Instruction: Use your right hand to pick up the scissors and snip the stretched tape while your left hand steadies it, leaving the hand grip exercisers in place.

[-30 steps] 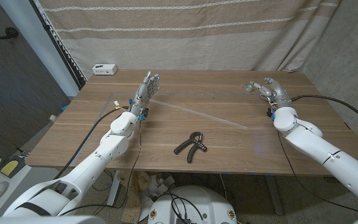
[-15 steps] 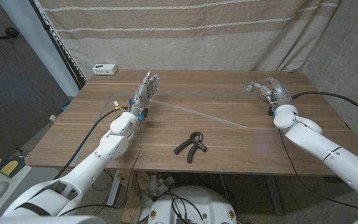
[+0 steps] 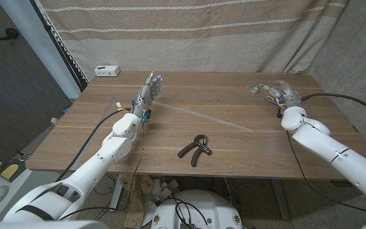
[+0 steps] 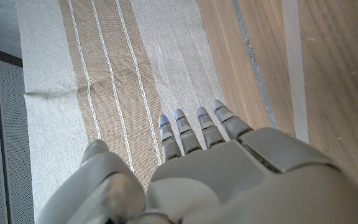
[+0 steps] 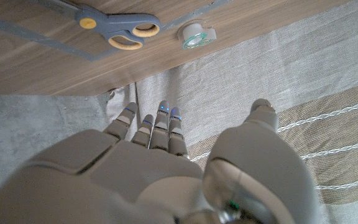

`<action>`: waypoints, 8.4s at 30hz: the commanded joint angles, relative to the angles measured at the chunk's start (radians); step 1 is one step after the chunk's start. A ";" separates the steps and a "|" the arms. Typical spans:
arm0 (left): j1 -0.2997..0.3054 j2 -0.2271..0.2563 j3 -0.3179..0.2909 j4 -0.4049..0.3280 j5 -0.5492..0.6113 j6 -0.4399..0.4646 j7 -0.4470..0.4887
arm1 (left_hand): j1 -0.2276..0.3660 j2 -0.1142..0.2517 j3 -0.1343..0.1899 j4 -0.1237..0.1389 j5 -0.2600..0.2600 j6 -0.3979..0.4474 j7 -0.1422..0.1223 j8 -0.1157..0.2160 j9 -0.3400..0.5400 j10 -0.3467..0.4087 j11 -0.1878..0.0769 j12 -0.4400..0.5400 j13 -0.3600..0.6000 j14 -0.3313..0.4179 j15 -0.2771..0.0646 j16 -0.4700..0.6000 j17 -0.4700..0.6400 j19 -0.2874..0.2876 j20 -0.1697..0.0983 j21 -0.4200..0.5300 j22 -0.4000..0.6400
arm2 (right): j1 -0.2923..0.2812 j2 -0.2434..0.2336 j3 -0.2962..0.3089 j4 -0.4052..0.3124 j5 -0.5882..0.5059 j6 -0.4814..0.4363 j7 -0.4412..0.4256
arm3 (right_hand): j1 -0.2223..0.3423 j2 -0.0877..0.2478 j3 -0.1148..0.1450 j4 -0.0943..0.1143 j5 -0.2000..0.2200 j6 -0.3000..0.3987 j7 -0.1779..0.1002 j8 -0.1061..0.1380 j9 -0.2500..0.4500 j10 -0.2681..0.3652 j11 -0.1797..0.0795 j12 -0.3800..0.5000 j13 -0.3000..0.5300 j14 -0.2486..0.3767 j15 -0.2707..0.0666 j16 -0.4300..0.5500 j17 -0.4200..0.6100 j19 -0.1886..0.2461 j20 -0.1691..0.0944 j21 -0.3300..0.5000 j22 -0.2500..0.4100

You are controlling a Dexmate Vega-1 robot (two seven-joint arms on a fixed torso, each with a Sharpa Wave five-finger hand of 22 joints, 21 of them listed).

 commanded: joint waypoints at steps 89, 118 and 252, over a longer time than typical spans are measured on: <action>0.028 0.027 0.008 -0.073 0.025 0.031 0.033 | 0.012 -0.006 -0.001 -0.024 0.012 0.002 0.006 -0.004 0.001 -0.005 0.008 -0.003 0.003 0.004 -0.108 -0.002 0.005 -0.004 -0.060 -0.003 0.003 | 0.190 -0.051 -0.201 0.057 -0.138 -0.398 0.125 | 0.036 0.026 -0.005 -0.004 0.001 0.026 -0.037 0.000 0.018 0.054 -0.032 0.020 0.015 -0.053 0.020 -0.003 0.003 -0.059 0.026 0.001 0.003; 0.024 0.022 0.009 -0.056 0.025 0.026 0.029 | 0.023 0.001 0.005 -0.032 0.014 0.003 0.006 -0.004 0.001 -0.006 0.006 -0.004 0.003 0.003 -0.108 -0.002 0.005 -0.004 -0.061 -0.002 0.003 | 0.257 -0.023 -0.262 0.134 -0.153 -0.423 0.173 | 0.123 0.098 0.055 -0.028 -0.022 -0.018 -0.004 0.002 0.040 0.035 -0.010 0.039 0.052 -0.091 0.056 0.002 0.003 -0.115 0.072 -0.001 0.004; -0.005 -0.005 0.011 0.007 0.012 0.003 0.003 | 0.017 0.006 0.004 -0.043 0.009 0.011 0.010 -0.004 0.000 0.000 0.007 -0.002 0.003 0.003 -0.106 -0.001 0.006 -0.005 -0.057 -0.001 0.003 | 0.470 0.078 -0.540 0.391 -0.356 -0.562 0.338 | 0.298 0.103 0.380 -0.018 -0.248 0.055 -0.016 0.148 0.226 0.118 -0.047 0.194 0.256 -0.041 0.049 0.027 0.011 -0.129 0.062 0.014 0.003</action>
